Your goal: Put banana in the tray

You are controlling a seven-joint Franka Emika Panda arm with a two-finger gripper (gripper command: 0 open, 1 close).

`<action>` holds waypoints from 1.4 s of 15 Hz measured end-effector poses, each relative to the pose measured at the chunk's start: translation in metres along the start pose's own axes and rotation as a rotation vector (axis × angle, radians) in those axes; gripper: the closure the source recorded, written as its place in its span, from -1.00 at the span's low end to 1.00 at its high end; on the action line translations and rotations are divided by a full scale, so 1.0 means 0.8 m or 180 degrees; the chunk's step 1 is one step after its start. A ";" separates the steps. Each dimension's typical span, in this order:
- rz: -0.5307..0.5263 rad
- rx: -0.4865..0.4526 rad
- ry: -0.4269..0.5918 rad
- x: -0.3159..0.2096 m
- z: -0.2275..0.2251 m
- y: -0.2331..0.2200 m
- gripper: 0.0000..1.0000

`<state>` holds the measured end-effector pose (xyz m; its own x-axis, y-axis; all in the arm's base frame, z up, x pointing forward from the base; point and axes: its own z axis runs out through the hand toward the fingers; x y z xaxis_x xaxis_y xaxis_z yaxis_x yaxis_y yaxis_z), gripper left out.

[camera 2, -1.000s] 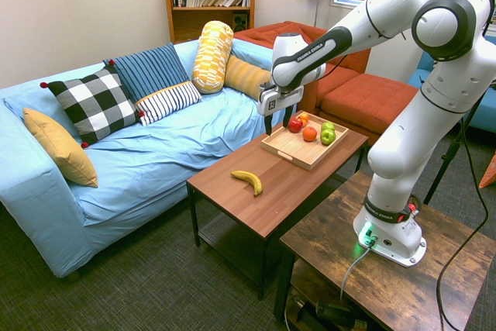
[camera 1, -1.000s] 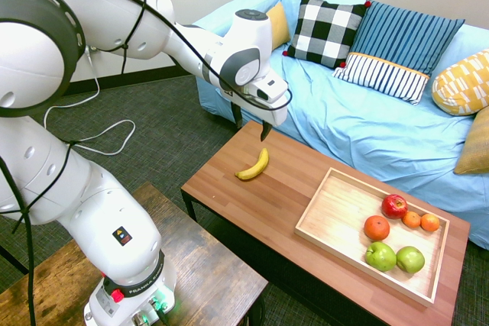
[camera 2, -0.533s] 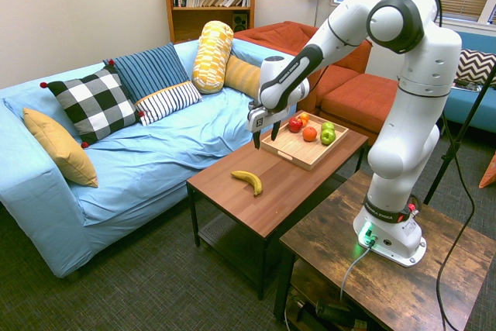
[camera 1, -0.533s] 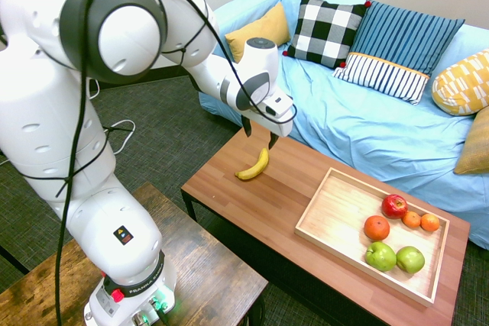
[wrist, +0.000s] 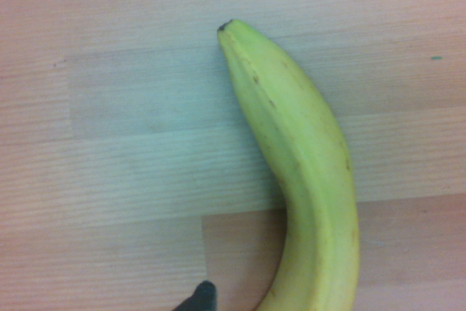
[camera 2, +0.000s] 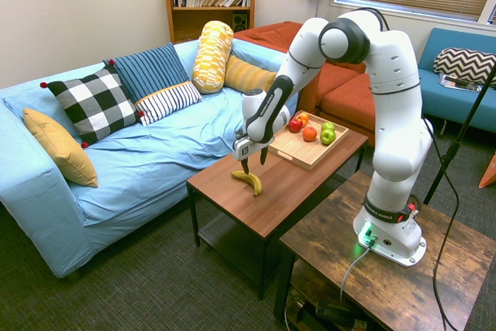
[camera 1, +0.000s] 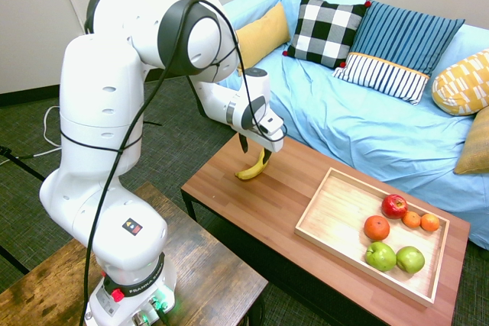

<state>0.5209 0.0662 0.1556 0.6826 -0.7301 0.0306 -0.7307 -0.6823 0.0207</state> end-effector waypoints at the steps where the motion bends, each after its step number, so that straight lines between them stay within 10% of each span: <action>1: -0.0002 -0.0026 -0.0015 -0.002 0.016 -0.004 -1.00; 5: 0.0030 -0.0090 -0.0015 -0.004 0.069 -0.010 -1.00; 6: 0.0051 -0.0091 -0.0006 -0.003 0.075 -0.010 1.00; 21: 0.0114 -0.0038 0.0014 0.006 0.086 -0.005 1.00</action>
<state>0.5279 0.0628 0.0867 0.6560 -0.7539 0.0358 -0.7548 -0.6552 0.0314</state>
